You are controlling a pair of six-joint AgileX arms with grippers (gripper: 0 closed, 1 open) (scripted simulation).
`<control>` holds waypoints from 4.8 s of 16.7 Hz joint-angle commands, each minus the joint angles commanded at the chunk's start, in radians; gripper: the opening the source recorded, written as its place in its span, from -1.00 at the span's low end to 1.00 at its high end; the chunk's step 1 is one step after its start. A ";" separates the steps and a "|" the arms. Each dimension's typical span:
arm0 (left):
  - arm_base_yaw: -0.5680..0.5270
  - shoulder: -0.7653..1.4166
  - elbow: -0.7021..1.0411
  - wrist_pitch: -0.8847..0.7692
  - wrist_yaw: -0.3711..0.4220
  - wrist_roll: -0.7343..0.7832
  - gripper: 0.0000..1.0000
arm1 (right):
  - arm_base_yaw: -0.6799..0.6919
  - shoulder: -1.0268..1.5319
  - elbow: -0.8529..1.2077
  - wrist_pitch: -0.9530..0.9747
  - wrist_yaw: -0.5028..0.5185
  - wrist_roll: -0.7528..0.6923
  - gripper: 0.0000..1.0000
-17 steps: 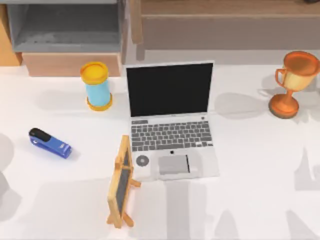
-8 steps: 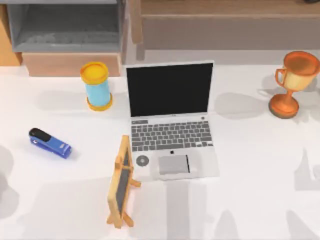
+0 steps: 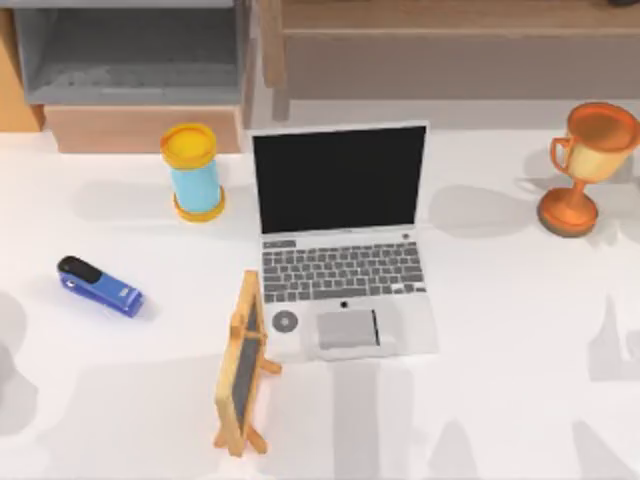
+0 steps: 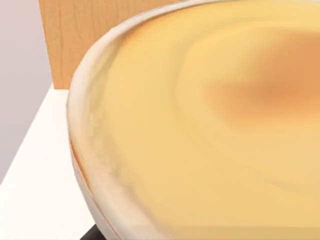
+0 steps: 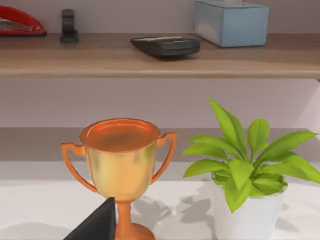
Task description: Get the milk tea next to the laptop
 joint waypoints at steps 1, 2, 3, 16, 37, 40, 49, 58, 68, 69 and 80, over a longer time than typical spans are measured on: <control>0.000 0.000 0.000 0.000 0.000 0.000 -0.96 | 0.000 0.000 0.000 0.000 0.000 0.000 1.00; 0.000 0.000 0.000 0.000 0.000 0.000 -1.00 | 0.000 0.000 0.000 0.000 0.000 0.000 1.00; 0.000 0.000 0.000 0.000 0.000 0.000 -1.00 | 0.000 0.000 0.000 0.000 0.000 0.000 1.00; 0.001 -0.066 0.004 -0.071 -0.001 0.002 -1.00 | 0.000 0.000 0.000 0.000 0.000 0.000 1.00; -1.216 -0.081 0.686 -0.501 -0.822 -0.493 -1.00 | 0.000 0.000 0.000 0.000 0.000 0.000 1.00; -1.441 -0.006 0.886 -0.668 -1.055 -0.628 -1.00 | 0.000 0.000 0.000 0.000 0.000 0.000 1.00; -1.872 0.348 1.413 -1.265 -1.689 -0.991 -1.00 | 0.000 0.000 0.000 0.000 0.000 0.000 1.00; -1.985 0.635 1.685 -1.719 -2.035 -1.188 -1.00 | 0.000 0.000 0.000 0.000 0.000 0.000 1.00; -1.975 0.638 1.727 -1.752 -2.059 -1.199 -1.00 | 0.000 0.000 0.000 0.000 0.000 0.000 1.00; -1.975 0.638 1.728 -1.749 -2.063 -1.200 -1.00 | 0.000 0.000 0.000 0.000 0.000 0.000 1.00; -1.988 0.637 1.736 -1.675 -2.095 -1.214 -1.00 | 0.000 0.000 0.000 0.000 0.000 0.000 1.00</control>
